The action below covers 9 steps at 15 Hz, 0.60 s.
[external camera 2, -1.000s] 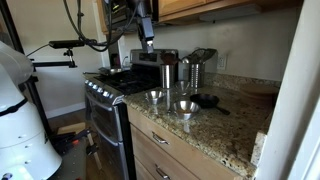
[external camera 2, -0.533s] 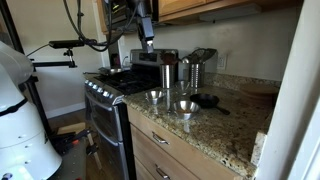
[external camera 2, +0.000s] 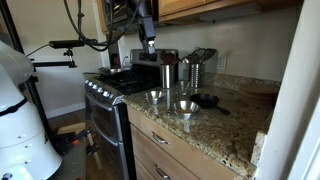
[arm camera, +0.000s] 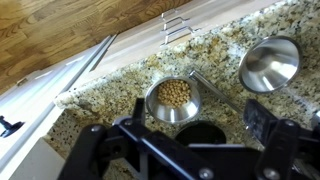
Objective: Pour the contents of the dish on the right into the dish on the left
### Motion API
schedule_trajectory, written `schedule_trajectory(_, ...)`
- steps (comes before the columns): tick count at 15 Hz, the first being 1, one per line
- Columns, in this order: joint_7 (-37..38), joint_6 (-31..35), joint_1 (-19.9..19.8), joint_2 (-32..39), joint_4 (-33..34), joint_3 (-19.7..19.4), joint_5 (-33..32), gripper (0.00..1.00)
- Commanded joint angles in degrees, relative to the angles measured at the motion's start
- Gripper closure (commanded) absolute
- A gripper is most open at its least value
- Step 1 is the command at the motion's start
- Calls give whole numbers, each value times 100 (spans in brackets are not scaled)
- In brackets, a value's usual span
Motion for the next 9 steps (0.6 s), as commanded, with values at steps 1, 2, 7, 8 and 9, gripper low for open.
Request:
schedule_trajectory(1, 274, 307, -308, 278, 22, 176, -581, 0)
schedule_trajectory(2, 341, 358, -355, 366, 31, 184, -731, 0)
schedule_trajectory(7, 616, 909, -530, 969, 7, 77, -1114, 0)
schedule_trajectory(8, 641, 1014, -548, 1113, 17, 47, -1103, 0)
schedule_trajectory(9, 664, 1138, -568, 1282, 33, 17, -1092, 0)
